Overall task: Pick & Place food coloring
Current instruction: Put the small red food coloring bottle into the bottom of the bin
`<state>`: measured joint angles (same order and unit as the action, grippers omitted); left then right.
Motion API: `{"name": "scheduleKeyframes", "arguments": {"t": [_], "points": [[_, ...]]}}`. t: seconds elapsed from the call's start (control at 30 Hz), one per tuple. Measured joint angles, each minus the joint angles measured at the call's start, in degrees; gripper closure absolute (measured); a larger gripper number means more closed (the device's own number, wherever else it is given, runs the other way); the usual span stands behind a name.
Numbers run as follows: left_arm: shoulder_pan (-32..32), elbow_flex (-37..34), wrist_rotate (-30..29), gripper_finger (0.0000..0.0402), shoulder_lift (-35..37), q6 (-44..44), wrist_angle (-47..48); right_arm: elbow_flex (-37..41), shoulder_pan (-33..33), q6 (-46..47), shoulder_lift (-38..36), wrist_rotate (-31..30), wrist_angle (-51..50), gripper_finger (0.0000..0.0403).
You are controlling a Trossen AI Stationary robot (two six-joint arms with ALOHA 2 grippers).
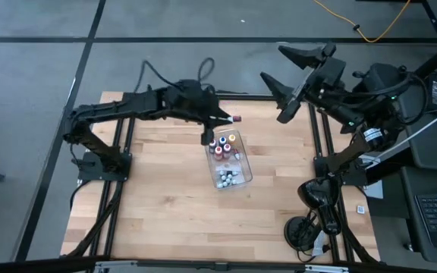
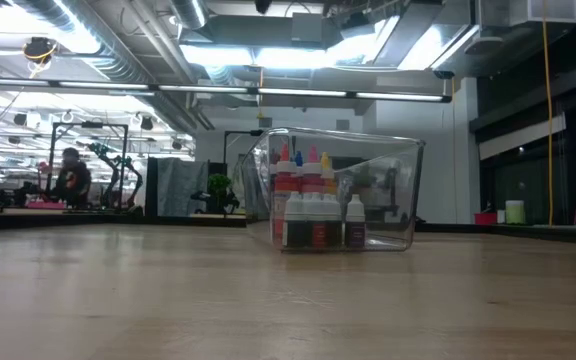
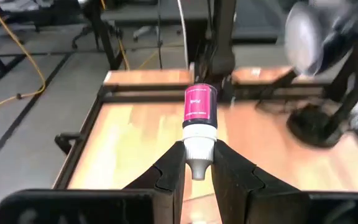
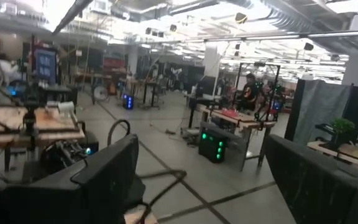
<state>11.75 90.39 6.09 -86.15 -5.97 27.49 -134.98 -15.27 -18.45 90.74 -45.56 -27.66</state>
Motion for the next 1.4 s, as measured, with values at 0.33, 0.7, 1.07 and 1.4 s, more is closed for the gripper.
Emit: {"name": "scheduleKeyframes", "arguments": {"t": [0.33,0.7,1.07,1.4], "points": [[-5.2,1.5,-11.6,0.0339,-8.4,-11.8,7.9,0.0,0.0,0.0,-1.0,0.0,-5.2,0.0056],[-10.1,16.2,-21.1,0.0339,-21.6,-20.1,23.7,0.0,0.0,0.4,-4.3,0.0,-7.2,0.0056],[-15.0,24.3,-24.8,0.0339,-29.4,-34.9,33.8,0.0,0.0,7.7,-5.1,0.2,-11.7,0.0056],[-17.4,24.3,-29.2,0.0339,-31.8,-49.8,36.0,0.0,0.0,12.1,-5.1,0.1,-15.0,0.0056]]}}
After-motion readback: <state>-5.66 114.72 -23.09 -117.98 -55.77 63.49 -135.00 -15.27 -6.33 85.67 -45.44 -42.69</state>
